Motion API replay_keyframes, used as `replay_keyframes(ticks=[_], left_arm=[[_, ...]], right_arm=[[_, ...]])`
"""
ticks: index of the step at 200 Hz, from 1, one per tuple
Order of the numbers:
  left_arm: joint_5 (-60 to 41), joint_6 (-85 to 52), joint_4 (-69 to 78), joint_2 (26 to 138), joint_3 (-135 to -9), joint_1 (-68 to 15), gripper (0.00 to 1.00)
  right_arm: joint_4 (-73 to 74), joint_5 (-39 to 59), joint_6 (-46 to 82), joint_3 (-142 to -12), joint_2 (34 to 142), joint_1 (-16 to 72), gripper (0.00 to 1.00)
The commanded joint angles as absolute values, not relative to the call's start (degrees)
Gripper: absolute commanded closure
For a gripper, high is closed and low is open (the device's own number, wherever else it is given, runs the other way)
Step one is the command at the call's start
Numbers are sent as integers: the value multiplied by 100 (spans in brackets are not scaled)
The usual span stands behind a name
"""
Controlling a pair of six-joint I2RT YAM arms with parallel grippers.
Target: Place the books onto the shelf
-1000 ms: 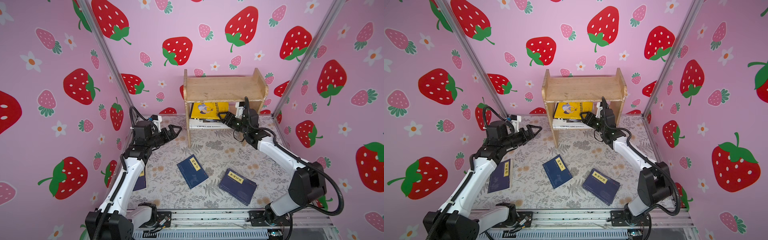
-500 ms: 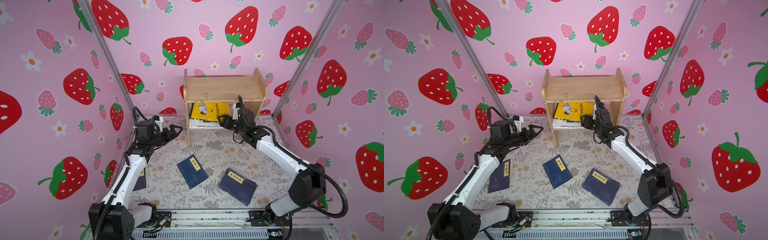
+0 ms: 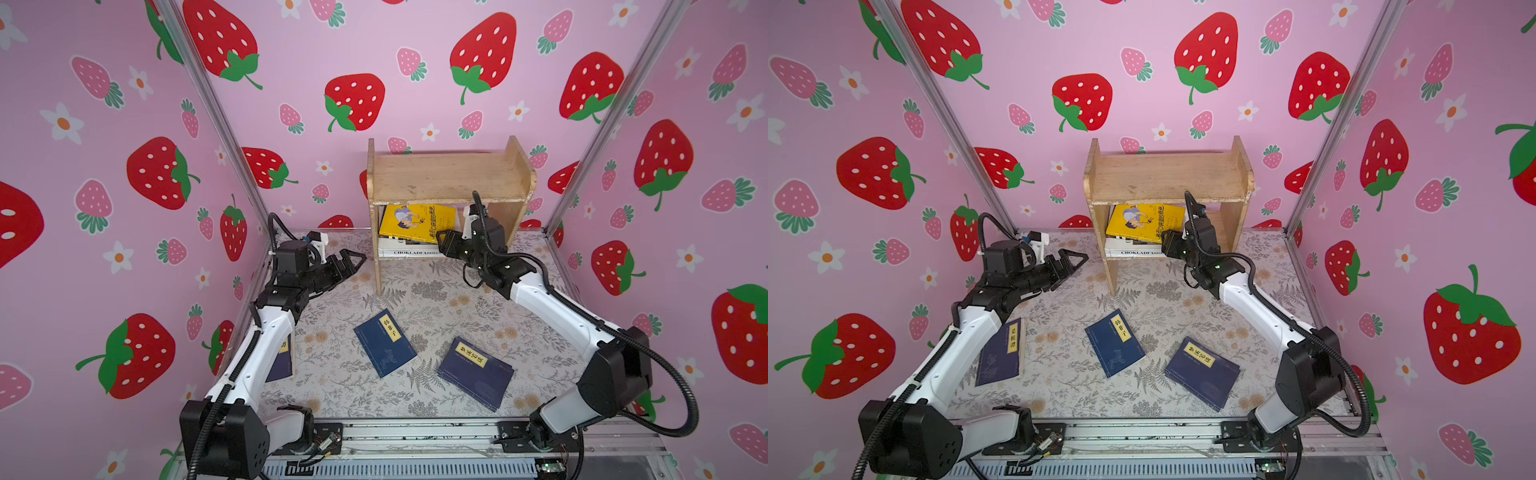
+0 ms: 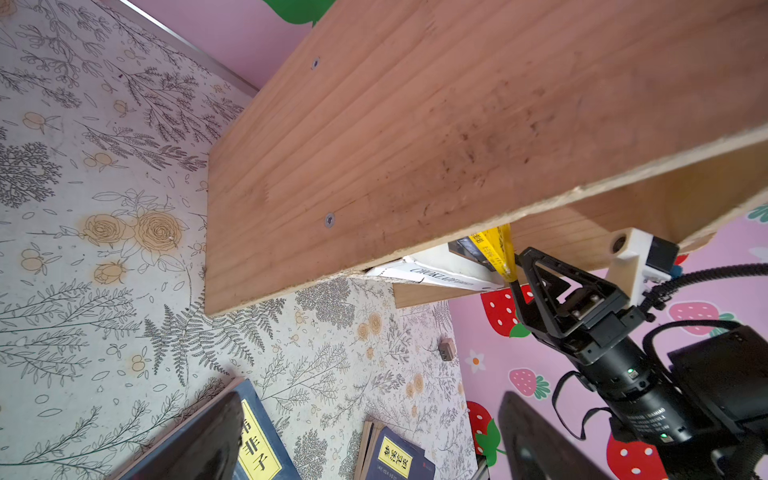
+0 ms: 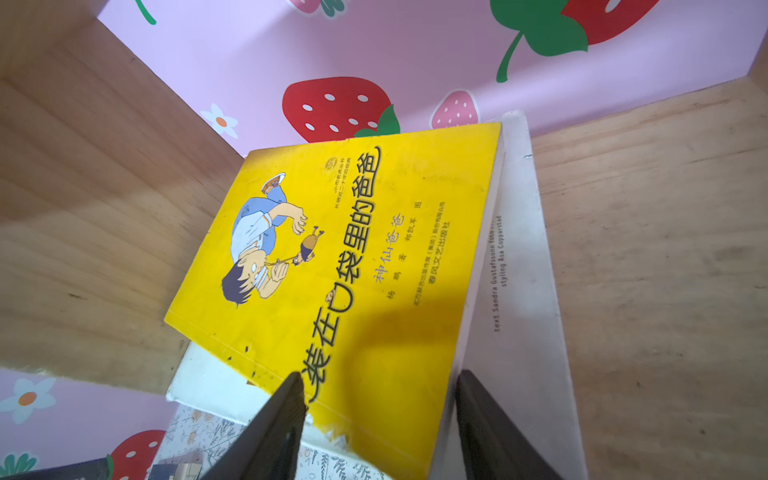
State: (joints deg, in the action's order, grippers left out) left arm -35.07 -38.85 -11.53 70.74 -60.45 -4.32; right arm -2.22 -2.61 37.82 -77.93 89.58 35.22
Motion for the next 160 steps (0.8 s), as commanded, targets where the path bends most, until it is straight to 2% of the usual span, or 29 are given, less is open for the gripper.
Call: replay_keyframes(ticks=[1, 86, 123, 160], left_arm=[[-3639, -3872, -993, 7060, -6041, -392, 3], [-3668, -3894, -977, 7108, -6039, -402, 4], [-3689, -3943, -895, 7143, -5993, -404, 4], [-3758, -3981, -835, 7216, -6010, -398, 4]], right_arm=[[401, -89, 3805, -7871, 9006, 3568, 41], [405, -131, 3747, -8103, 9200, 3568, 34], [69, -647, 3908, -7979, 8917, 3523, 29], [5, -457, 3980, -8039, 9008, 3436, 28]])
